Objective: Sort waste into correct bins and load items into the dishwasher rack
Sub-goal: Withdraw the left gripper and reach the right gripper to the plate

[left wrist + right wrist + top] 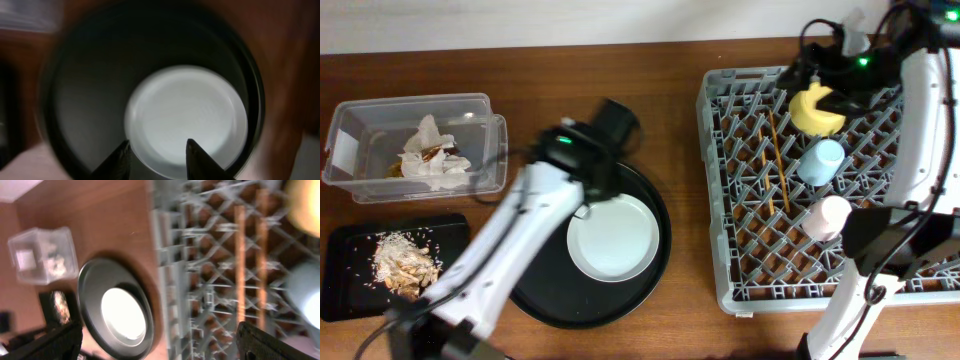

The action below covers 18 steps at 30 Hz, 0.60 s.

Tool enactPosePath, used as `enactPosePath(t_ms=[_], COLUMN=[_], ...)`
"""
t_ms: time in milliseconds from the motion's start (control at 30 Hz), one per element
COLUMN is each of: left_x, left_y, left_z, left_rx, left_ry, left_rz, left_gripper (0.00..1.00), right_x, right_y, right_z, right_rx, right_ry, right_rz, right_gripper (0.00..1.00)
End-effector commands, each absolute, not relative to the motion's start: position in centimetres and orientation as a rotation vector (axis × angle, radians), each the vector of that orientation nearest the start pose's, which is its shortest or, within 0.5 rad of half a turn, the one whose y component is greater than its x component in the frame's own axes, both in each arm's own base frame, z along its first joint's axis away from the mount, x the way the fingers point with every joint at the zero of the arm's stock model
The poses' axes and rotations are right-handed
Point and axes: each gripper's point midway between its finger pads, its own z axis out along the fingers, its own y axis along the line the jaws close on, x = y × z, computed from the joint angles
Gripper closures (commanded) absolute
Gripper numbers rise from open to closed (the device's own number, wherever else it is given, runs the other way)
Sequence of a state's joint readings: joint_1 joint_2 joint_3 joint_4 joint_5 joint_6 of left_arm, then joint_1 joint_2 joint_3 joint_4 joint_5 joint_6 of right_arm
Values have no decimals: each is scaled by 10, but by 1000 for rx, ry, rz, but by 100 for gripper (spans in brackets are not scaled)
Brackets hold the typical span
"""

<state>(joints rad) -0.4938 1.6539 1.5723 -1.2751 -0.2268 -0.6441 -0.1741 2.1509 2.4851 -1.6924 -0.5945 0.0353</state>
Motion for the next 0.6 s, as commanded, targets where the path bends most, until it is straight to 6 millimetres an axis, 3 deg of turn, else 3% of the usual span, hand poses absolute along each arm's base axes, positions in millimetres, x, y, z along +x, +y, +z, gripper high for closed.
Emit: enactPosePath(t_ms=[0,67,100,133,167,233,367,433,567], left_x=[334,332,331,328,323,316,311,310,309], left_y=[-56,-22,-4,13,32,52,71,77,79], left_z=[230,238,240,241,240,236,233,233,233], left_rx=[-497,-632,-697,-764,-846,-959,-1086,-1109,-1119], left_ry=[2657,2622,2605,2591,2584,2589,2572,2562,2558], left_rz=[156,163,182,199,215,182,111,116,118], left_gripper=[64,54,24,1,1,1,1,1,1], right_x=[414,401,392,382,370,348,336,328,309], right_y=[91,121,137,155,174,209,260,275,291], right_z=[261,242,233,225,217,205,198,195,159], right_rx=[-91,-233,-303,-377,-466,-630,-853,-920,-978], right_ry=[2835,2923,2958,2990,3017,3041,2933,2906,2942], right_rz=[758,627,594,571,553,533,445,431,269], right_gripper=[2,2,2,1,2,2,2,2,2])
